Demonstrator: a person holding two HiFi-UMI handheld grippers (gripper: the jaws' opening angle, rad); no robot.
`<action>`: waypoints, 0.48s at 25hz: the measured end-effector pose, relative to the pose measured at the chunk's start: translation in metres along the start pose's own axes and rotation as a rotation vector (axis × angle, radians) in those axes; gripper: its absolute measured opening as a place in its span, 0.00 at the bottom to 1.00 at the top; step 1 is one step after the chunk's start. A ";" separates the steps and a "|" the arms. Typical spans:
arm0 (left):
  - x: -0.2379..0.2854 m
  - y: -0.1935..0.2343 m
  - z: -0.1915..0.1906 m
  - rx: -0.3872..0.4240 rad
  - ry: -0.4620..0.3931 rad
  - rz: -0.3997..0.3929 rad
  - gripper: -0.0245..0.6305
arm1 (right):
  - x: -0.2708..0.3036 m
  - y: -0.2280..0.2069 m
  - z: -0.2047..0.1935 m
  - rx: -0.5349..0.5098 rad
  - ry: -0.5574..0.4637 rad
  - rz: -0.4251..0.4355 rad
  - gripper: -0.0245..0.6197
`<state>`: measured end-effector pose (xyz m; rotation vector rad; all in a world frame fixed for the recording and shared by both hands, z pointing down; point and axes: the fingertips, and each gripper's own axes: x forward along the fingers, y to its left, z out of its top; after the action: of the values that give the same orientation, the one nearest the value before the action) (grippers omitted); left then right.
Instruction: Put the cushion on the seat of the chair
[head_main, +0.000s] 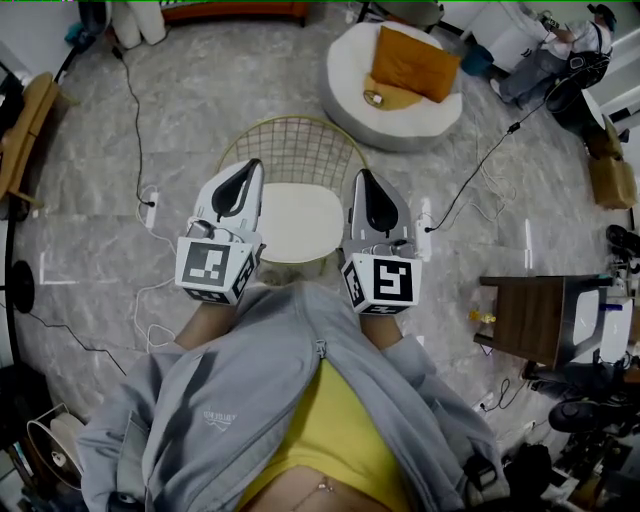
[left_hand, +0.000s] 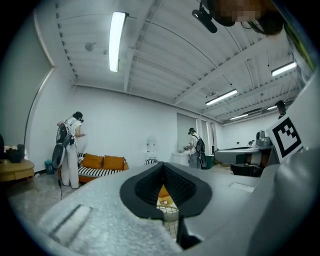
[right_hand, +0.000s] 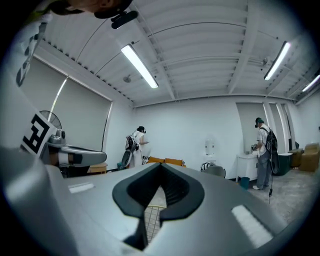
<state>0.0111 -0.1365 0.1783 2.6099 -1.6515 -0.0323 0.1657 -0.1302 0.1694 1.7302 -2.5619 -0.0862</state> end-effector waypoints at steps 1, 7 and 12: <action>0.000 -0.001 0.002 0.009 -0.007 0.005 0.05 | 0.000 0.000 0.000 -0.009 0.001 0.007 0.04; 0.005 -0.004 -0.006 0.011 0.015 0.020 0.05 | 0.003 -0.006 -0.012 0.015 0.034 0.021 0.04; 0.008 -0.010 -0.012 0.007 0.017 0.027 0.05 | 0.002 -0.017 -0.019 0.029 0.040 0.027 0.04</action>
<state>0.0245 -0.1389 0.1900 2.5851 -1.6847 -0.0037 0.1823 -0.1389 0.1867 1.6884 -2.5700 -0.0143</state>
